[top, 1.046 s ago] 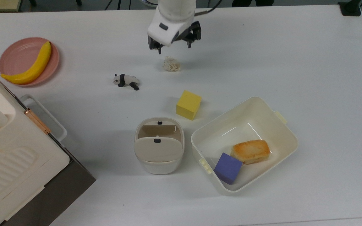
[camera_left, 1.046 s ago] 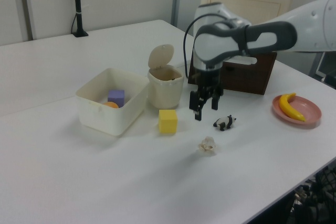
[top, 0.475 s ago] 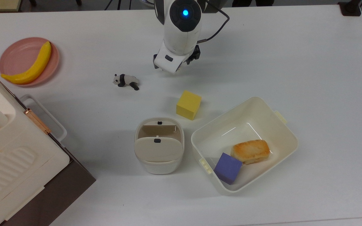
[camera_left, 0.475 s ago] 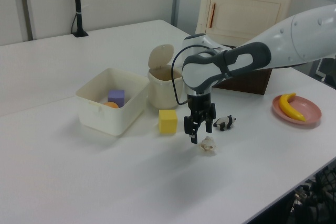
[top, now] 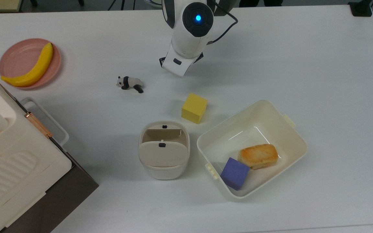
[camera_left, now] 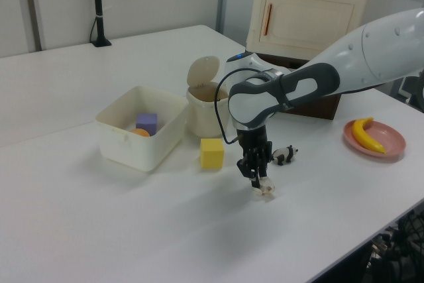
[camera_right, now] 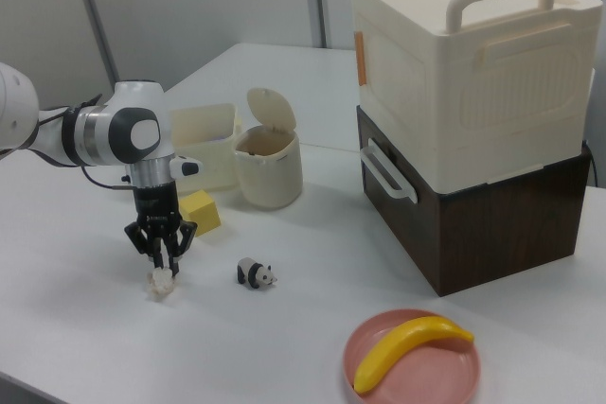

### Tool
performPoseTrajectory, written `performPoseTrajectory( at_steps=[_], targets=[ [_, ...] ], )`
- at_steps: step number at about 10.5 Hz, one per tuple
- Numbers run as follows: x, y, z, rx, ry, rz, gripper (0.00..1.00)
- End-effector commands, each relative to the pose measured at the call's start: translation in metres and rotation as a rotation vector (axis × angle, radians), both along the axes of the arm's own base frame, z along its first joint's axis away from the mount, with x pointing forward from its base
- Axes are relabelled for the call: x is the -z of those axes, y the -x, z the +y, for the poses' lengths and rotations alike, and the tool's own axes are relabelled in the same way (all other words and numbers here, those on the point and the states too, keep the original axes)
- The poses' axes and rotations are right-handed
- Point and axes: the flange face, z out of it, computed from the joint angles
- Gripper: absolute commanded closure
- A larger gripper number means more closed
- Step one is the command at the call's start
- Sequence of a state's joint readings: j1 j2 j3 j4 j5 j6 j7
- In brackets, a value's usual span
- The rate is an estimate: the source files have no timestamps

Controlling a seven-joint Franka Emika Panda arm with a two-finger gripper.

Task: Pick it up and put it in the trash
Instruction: 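Lift the trash piece and carry it over the cream bin opening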

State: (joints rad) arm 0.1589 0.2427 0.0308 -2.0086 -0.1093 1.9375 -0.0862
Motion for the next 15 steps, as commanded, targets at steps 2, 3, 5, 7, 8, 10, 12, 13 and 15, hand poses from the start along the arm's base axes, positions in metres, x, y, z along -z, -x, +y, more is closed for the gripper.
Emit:
performPoseTrajectory(
  at_steps=[2, 3, 5, 7, 8, 10, 12, 13, 15],
  targets=[
    [-0.01, 0.007, 0.0, -0.016, 0.022, 0.015, 1.0],
    [-0.017, 0.002, 0.0, -0.009, 0.021, 0.0, 1.0],
    [-0.041, -0.012, -0.001, 0.003, 0.018, -0.035, 1.0],
    [-0.076, -0.033, 0.0, 0.013, 0.003, -0.115, 1.0],
    [-0.102, -0.048, -0.001, 0.021, -0.008, -0.181, 1.0],
    [-0.144, -0.072, -0.006, 0.033, -0.027, -0.287, 1.0],
    [-0.176, -0.095, -0.016, 0.046, -0.055, -0.442, 1.0],
    [-0.186, -0.104, -0.019, 0.05, -0.08, -0.54, 1.0],
    [-0.206, -0.119, -0.032, 0.09, -0.116, -0.717, 1.0]
  ],
)
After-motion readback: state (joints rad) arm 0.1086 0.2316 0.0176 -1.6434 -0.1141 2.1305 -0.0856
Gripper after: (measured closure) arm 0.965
